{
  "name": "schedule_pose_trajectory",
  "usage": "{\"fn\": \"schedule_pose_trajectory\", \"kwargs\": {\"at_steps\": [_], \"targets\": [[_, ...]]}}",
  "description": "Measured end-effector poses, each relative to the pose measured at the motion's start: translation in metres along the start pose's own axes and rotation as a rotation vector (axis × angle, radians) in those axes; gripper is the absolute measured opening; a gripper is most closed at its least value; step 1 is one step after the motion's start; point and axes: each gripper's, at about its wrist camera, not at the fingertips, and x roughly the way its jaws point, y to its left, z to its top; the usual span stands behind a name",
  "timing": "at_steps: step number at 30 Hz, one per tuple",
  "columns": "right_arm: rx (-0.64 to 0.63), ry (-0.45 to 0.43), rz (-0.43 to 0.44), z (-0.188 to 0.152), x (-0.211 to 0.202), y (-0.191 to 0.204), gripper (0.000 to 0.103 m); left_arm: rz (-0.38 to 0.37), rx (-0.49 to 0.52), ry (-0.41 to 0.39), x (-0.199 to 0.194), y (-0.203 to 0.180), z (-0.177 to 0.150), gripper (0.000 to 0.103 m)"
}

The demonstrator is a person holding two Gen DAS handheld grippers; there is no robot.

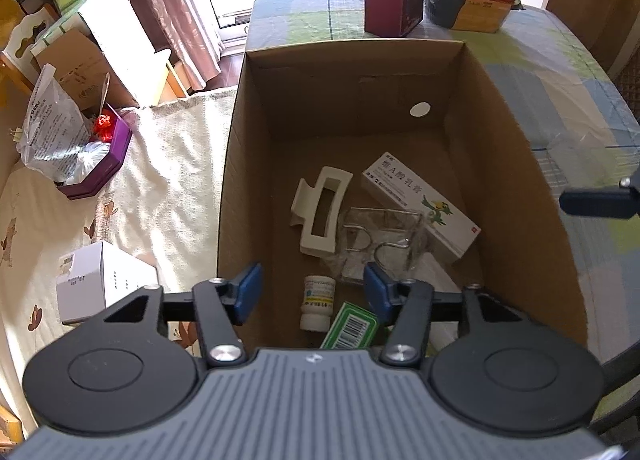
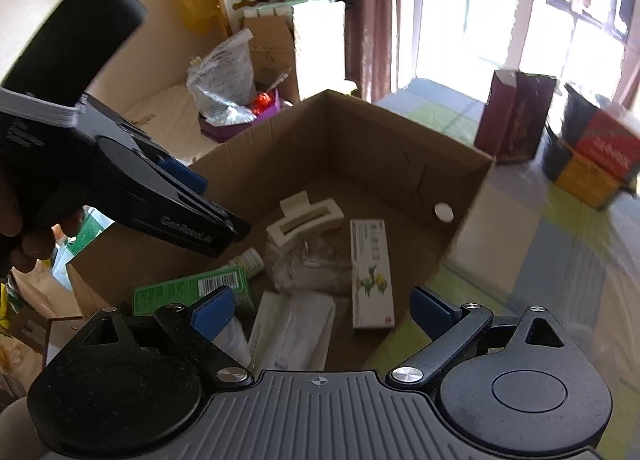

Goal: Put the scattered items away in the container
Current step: 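Open the right tool to drop the rack while the left tool releases the bottle into the box, then withdraw both tools from the box toward the clear plastic box and cup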

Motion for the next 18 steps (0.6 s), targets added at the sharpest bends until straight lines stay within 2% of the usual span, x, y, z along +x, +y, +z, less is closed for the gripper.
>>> {"fn": "schedule_pose_trajectory", "kwargs": {"at_steps": [12, 18], "targets": [[0.154, 0.035, -0.038, -0.004, -0.028, -0.001, 0.099, 0.010, 0.000, -0.005, -0.030, -0.012, -0.012, 0.075], [0.217, 0.051, -0.071, -0.008, -0.043, -0.002, 0.099, 0.020, -0.007, -0.016, -0.047, -0.018, -0.019, 0.077]]}}
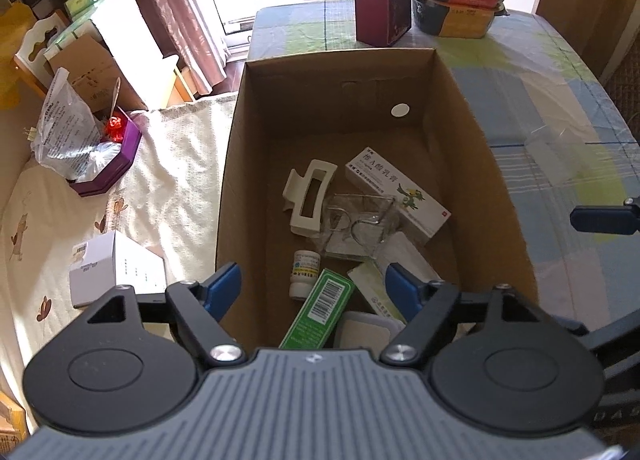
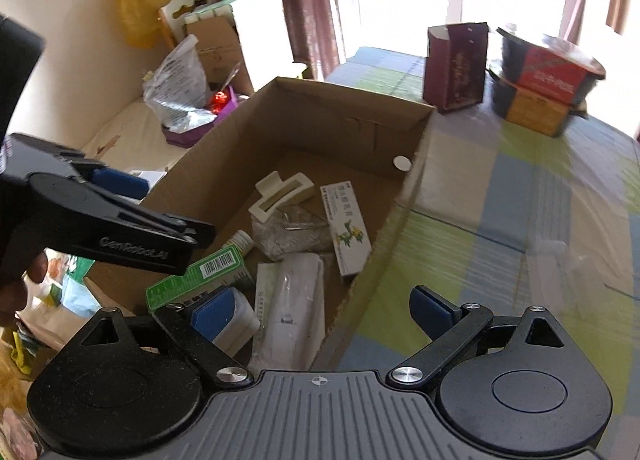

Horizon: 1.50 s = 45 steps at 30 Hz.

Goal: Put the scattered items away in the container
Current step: 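Withdraw both tools from the box toward the clear plastic box and cup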

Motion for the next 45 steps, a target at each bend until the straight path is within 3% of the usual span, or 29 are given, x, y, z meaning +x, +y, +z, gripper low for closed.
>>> {"fn": "schedule_pose_trajectory", "kwargs": {"at_steps": [15, 27, 37, 45], "targets": [[0.077, -0.036, -0.027, -0.012, -0.048, 0.007, 0.099, 0.021, -0.006, -0.025, -0.049, -0.016, -0.028, 0.082], [0.045, -0.074, -0.068, -0.035, -0.080, 0.016, 0.099, 0.033, -0.033, -0.084, -0.089, -0.025, -0.055, 0.087], [0.017, -0.066, -0.072, -0.055, -0.094, 0.029, 0.103, 0.030, -0.062, -0.089, -0.107, -0.032, -0.079, 0.089], [0.007, -0.066, -0.064, -0.071, -0.104, 0.032, 0.103, 0.015, -0.089, -0.087, -0.115, -0.035, -0.096, 0.097]]}}
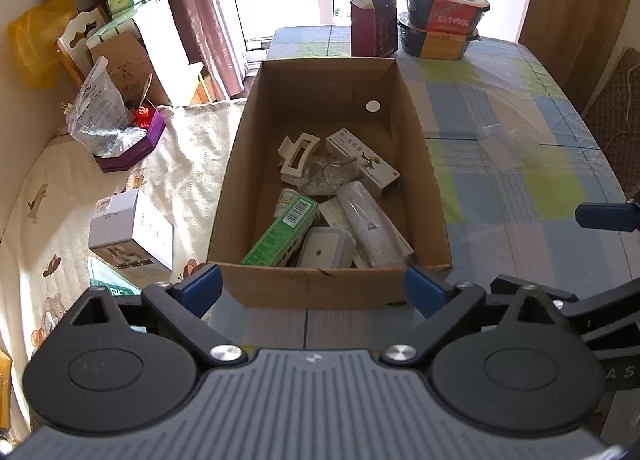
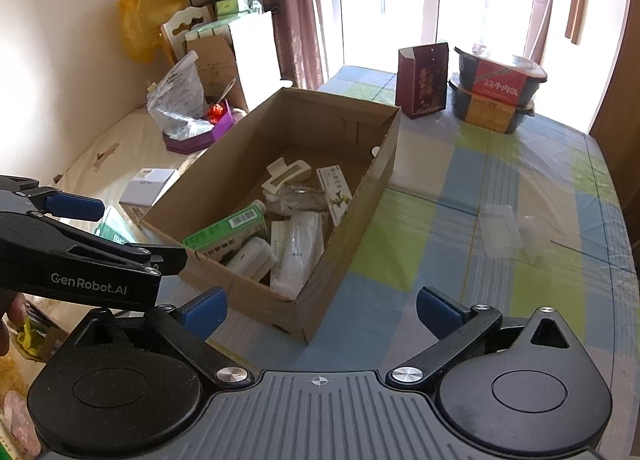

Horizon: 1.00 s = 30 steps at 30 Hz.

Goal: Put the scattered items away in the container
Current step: 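Withdraw both tools from the box toward the clear plastic box and cup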

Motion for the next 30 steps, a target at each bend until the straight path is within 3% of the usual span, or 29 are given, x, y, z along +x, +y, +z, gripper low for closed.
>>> {"fn": "schedule_pose_trajectory", "kwargs": {"at_steps": [20, 30], "targets": [[0.022, 0.030, -0.006, -0.025, -0.013, -0.012, 0.103, -0.017, 0.022, 0.005, -0.010, -0.020, -0.020, 0.098], [0.079, 0.045, -0.022, -0.035, -0.019, -0.038, 0.103, -0.039, 0.046, 0.021, -0.008, -0.039, -0.023, 0.098]]}}
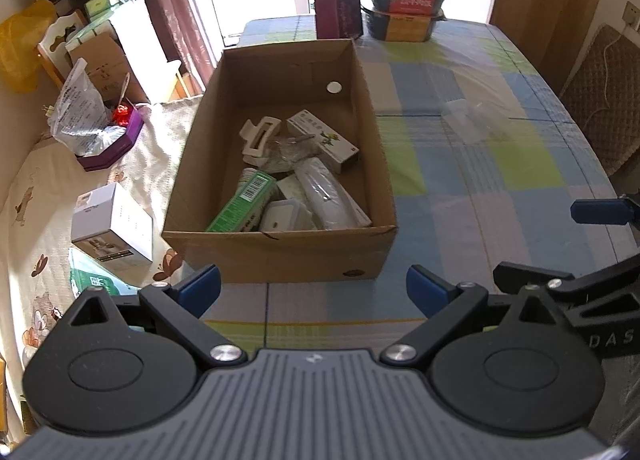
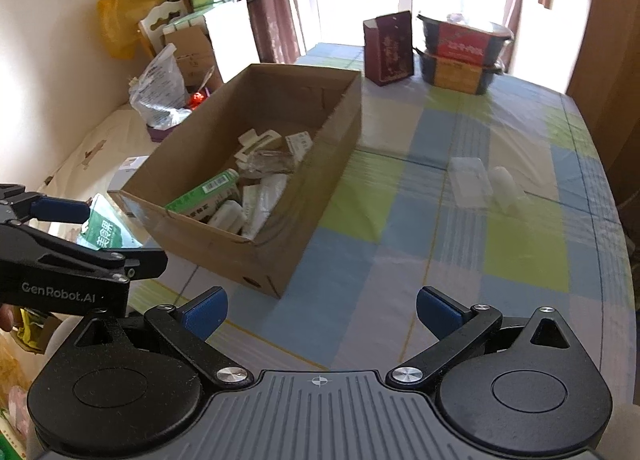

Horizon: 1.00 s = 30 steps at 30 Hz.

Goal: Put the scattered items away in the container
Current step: 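Withdraw both tools from the box toward the clear plastic box and cup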

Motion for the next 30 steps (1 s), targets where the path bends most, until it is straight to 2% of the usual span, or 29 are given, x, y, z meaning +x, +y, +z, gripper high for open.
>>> {"fn": "schedule_pose_trajectory", "kwargs": {"at_steps": [9, 22, 30], "targets": [[0.059, 0.016, -0.021, -0.010, -0.002, -0.031, 0.103, -0.032, 0.021, 0.028, 0.012, -0.028, 0.002, 0.098], [0.207, 0.020, -0.144, -0.025, -0.006, -0.114, 0.103, -0.089, 0.062, 0.065, 0.047, -0.087, 0.017, 0.098], [0.257, 0.037, -0.170, -0.029, 0.001, -0.153, 0.103, -0.111, 0.091, 0.087, 0.077, -0.122, 0.036, 0.097]]}}
